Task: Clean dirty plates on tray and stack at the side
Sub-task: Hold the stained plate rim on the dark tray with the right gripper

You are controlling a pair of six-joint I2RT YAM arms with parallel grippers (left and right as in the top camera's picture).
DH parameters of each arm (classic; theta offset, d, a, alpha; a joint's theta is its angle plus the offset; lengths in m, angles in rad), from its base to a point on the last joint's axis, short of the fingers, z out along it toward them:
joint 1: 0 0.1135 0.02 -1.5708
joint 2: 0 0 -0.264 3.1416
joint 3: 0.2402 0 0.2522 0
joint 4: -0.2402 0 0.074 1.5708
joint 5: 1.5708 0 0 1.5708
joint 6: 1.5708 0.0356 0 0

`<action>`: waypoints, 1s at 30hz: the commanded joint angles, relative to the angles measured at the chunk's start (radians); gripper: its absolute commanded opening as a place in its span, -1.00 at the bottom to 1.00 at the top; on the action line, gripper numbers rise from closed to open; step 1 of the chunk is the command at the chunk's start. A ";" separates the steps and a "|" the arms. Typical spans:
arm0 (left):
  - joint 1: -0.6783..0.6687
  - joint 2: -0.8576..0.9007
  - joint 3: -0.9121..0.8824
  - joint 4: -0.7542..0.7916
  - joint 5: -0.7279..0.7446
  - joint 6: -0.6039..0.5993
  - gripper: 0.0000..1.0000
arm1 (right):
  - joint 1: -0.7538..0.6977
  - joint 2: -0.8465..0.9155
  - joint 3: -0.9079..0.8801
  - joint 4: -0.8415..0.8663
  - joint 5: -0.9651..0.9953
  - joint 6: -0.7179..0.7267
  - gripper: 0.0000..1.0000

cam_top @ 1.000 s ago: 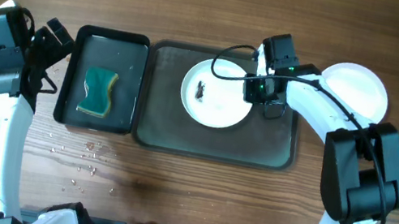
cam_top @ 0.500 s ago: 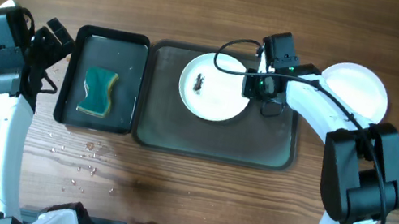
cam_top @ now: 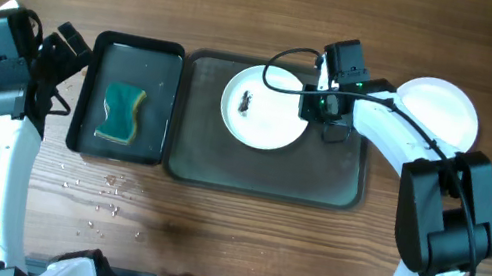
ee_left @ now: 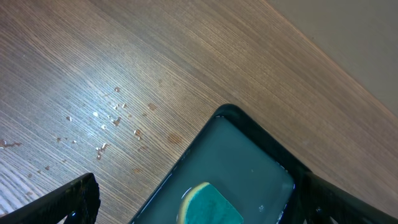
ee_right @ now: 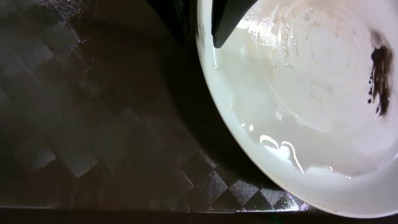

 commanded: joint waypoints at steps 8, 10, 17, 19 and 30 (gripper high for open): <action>0.005 -0.005 0.010 0.002 0.008 -0.012 1.00 | 0.004 -0.019 -0.001 0.004 -0.011 -0.082 -0.91; 0.005 -0.005 0.010 0.002 0.008 -0.012 1.00 | 0.004 -0.019 -0.001 0.004 -0.011 -0.081 -0.91; 0.005 -0.005 0.010 0.002 0.008 -0.012 1.00 | 0.004 -0.019 -0.001 0.004 -0.007 -0.082 -0.91; 0.005 -0.005 0.010 0.002 0.008 -0.013 1.00 | 0.004 -0.019 -0.001 0.005 -0.007 -0.082 -0.91; 0.005 -0.005 0.010 0.002 0.008 -0.013 1.00 | 0.004 -0.019 -0.001 0.006 -0.007 -0.078 -0.91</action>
